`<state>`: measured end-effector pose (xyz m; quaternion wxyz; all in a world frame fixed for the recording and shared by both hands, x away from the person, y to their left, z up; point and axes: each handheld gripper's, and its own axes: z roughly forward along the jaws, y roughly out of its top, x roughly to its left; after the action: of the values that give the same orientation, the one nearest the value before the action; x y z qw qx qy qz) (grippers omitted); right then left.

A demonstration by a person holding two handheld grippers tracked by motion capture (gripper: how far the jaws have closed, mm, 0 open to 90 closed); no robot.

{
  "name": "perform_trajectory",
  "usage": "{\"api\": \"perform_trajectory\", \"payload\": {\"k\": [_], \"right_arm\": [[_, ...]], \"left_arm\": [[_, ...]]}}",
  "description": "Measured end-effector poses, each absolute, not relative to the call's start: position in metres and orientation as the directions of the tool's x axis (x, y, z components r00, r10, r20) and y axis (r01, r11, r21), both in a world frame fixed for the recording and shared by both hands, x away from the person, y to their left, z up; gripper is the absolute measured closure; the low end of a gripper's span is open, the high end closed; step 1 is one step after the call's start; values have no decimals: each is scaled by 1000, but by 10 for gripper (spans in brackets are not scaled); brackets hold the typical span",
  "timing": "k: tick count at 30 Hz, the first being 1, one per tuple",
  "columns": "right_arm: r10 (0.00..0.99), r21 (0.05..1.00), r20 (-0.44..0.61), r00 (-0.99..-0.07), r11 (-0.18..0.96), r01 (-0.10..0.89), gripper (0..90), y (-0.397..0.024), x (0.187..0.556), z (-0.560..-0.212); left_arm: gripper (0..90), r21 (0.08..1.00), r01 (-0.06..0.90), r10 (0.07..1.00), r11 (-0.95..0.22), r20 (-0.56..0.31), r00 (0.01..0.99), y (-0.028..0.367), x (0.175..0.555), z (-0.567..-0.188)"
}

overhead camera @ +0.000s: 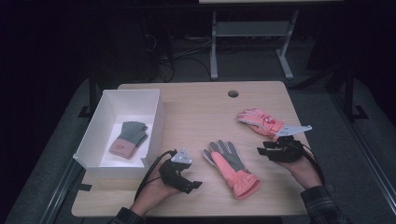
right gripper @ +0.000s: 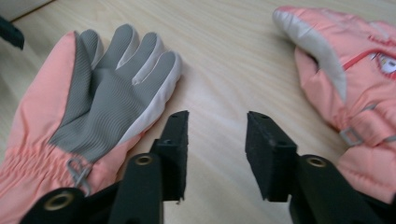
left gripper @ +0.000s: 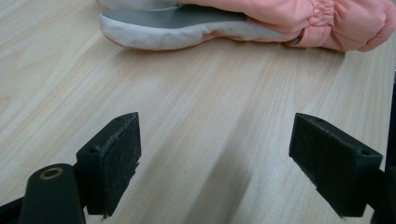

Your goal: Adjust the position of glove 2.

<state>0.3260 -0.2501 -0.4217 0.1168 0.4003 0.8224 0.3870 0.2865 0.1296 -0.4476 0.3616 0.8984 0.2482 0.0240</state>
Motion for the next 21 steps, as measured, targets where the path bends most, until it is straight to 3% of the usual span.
{"api": "perform_trajectory", "payload": {"k": [21], "right_arm": [[809, 717, 49, -586, 381, 585, 680, -273, 390, -416]], "left_arm": [[165, 641, 433, 462, -633, -136, 877, 128, 286, -449]]}}
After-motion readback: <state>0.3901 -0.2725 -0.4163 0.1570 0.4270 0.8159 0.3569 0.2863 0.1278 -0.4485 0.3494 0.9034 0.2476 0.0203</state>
